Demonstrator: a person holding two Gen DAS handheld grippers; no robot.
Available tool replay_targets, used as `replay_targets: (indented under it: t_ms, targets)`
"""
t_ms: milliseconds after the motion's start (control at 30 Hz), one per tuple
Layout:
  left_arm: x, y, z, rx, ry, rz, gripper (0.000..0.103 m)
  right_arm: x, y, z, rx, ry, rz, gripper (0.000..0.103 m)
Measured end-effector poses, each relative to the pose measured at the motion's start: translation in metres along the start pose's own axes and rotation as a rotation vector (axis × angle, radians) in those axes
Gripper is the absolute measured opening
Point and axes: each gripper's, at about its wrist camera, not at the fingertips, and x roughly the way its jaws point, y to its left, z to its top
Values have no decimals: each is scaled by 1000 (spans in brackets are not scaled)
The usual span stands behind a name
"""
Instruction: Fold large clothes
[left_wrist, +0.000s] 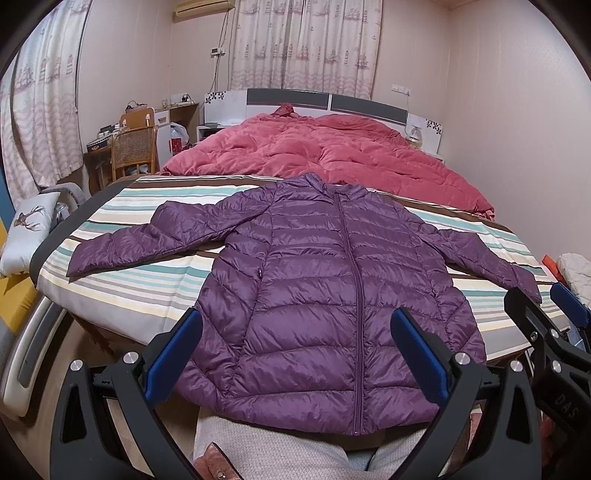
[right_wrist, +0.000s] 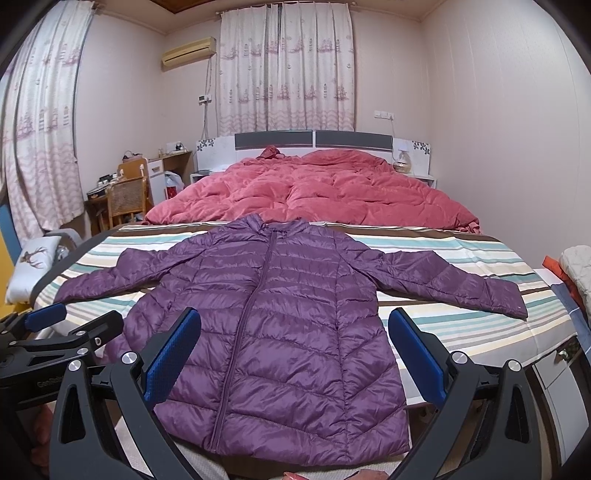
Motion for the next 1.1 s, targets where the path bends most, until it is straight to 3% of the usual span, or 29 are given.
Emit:
replay_targets:
  t_ms: [867, 1100]
  targets:
    - [2, 0, 0, 6, -1, -1, 101, 1, 0, 0, 0, 2, 0, 100]
    - [12, 5, 5, -7, 12, -9, 101, 22, -26, 4, 91, 82, -25, 100]
